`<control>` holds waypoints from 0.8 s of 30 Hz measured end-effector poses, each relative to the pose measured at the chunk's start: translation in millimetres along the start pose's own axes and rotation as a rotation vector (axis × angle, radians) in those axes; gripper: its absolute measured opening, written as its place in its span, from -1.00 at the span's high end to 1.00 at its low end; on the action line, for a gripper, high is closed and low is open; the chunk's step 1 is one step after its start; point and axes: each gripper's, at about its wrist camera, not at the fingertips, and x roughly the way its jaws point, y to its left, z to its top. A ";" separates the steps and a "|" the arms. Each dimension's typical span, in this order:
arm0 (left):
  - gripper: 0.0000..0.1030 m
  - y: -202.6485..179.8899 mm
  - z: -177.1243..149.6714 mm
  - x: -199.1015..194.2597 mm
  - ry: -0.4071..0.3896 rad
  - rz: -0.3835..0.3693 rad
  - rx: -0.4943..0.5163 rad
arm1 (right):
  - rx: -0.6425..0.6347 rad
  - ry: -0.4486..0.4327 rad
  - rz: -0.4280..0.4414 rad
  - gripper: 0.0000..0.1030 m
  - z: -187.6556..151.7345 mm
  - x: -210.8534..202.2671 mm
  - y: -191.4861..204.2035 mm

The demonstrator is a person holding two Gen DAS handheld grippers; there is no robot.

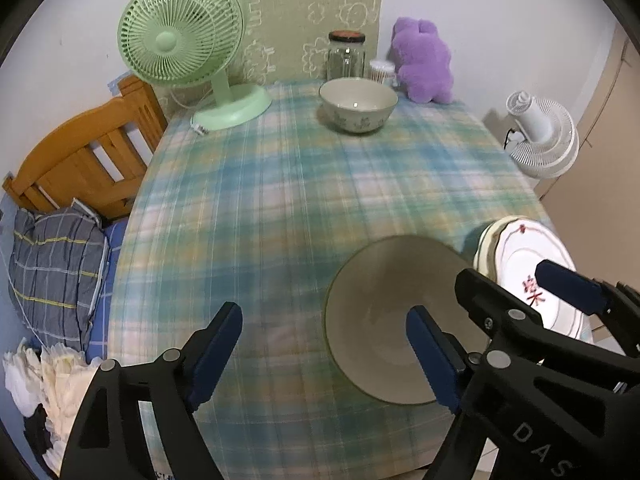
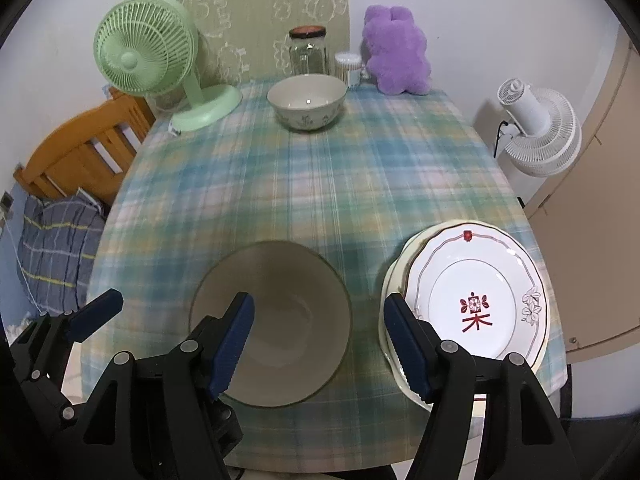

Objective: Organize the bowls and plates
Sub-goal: 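Move both grippers to the white bowl beside the glass jar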

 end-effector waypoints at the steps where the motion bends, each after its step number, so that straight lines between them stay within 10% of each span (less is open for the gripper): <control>1: -0.66 -0.8 3.5 -2.8 -0.005 -0.005 -0.003 | 0.007 -0.002 0.004 -0.37 1.7 -2.0 -1.1; 24: -0.65 -50.8 101.4 -2.2 -0.110 0.042 -0.115 | -0.086 -0.111 0.001 -0.47 106.7 -13.6 -52.4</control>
